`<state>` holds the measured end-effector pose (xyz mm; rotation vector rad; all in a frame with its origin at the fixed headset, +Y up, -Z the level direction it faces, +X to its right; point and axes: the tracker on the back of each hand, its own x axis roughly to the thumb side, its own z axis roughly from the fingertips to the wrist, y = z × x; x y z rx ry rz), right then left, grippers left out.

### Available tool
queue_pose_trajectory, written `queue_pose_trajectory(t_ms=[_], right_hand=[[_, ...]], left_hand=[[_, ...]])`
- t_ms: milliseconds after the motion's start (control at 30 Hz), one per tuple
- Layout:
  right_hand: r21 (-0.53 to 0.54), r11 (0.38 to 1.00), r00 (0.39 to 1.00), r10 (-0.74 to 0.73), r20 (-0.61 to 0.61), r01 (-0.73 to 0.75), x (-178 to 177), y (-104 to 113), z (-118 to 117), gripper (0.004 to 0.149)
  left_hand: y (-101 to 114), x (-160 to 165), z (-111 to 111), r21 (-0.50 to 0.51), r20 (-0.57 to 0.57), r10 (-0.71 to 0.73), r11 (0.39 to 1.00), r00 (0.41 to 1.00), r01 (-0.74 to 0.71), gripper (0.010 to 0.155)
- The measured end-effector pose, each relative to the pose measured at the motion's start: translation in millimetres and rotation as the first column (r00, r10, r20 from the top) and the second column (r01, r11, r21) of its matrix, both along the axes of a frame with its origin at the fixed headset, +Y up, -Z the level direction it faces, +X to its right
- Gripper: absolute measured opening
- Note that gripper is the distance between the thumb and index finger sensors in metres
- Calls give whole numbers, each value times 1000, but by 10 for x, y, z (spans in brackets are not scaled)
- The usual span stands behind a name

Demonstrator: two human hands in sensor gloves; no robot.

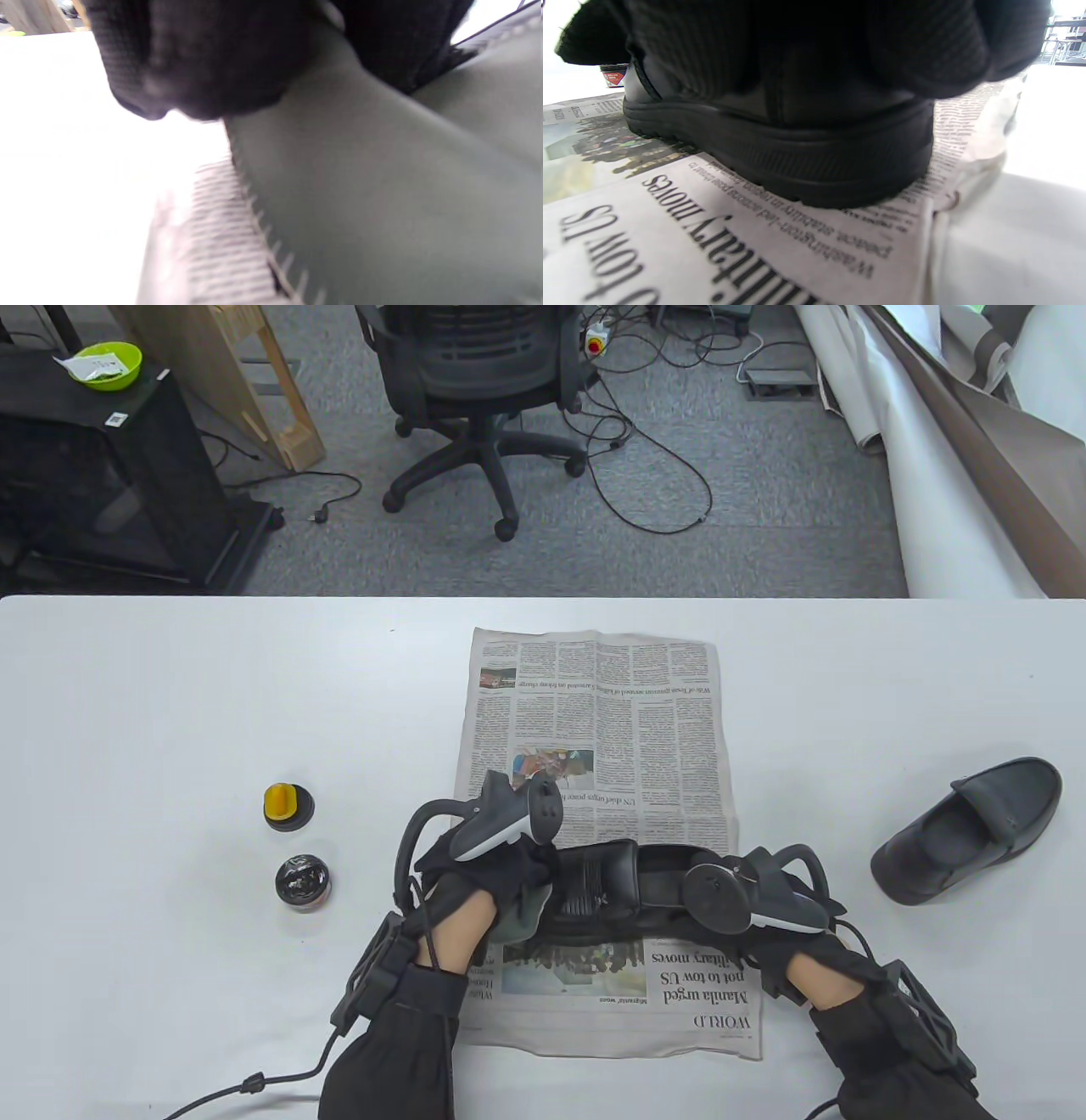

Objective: Dip and apply built-in sponge shoe polish on shoes

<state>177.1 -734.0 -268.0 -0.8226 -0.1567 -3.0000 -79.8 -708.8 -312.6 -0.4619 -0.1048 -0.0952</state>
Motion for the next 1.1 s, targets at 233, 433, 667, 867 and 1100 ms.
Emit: queue_pose_trajectory(t_ms=[233, 433, 667, 867, 1100], right_hand=[[0, 1000, 1000, 3, 2, -3, -1, 1, 0, 42], [-1, 1000, 1000, 3, 0, -3, -1, 1, -2, 42], [1, 1000, 1000, 6, -5, -6, -6, 0, 0, 41], [-3, 1000, 1000, 4, -5, -4, -6, 0, -3, 42], [0, 1000, 1000, 11, 0, -11, -10, 1, -4, 41]], left_hand=[[202, 227, 205, 202, 86, -8, 979, 996, -9, 59], [269, 676, 370, 274, 237, 159, 936, 958, -223, 59], [110, 642, 359, 254, 198, 75, 959, 977, -125, 59], [19, 203, 271, 178, 113, -1, 984, 994, -19, 59], [110, -14, 345, 235, 88, -33, 972, 996, 12, 58]])
